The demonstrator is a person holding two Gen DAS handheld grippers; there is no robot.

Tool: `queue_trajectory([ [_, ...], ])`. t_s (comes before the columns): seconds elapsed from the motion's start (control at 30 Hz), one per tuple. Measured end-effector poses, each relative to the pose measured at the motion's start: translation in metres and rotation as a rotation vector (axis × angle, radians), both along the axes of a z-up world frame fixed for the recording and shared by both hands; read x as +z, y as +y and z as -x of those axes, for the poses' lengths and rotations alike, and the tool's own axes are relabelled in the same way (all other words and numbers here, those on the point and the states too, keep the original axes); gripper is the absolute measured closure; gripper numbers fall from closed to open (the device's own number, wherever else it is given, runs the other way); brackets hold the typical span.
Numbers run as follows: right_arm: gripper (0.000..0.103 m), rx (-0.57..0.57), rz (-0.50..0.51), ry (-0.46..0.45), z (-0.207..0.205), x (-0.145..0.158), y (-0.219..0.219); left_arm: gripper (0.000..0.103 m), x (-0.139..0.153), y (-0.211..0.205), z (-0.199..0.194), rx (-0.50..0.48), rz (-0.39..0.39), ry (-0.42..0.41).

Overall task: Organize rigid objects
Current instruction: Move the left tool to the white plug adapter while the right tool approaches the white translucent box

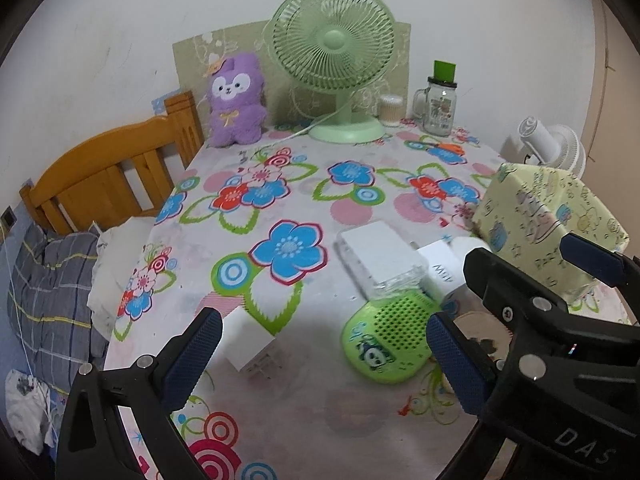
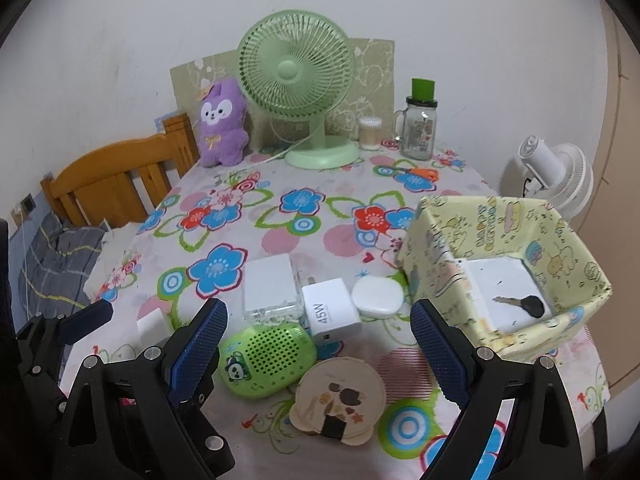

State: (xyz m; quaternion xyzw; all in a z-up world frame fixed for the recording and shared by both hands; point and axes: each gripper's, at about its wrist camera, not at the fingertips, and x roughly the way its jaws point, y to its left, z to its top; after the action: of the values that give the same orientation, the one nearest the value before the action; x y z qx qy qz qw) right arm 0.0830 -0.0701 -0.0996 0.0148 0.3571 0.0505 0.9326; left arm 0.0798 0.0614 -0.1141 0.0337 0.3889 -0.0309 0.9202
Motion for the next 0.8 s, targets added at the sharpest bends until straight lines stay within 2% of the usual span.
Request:
queue_trajectory([
  [0.43, 0.009, 0.037, 0.025, 0.072, -0.024, -0.034, 0.025, 0.000, -0.035, 0.024, -0.023, 0.064, -0.006, 0.076],
  [0.8, 0.009, 0.066, 0.043, 0.096, -0.051, -0.051, 0.031, 0.000, -0.052, 0.032, -0.040, 0.110, -0.008, 0.112],
])
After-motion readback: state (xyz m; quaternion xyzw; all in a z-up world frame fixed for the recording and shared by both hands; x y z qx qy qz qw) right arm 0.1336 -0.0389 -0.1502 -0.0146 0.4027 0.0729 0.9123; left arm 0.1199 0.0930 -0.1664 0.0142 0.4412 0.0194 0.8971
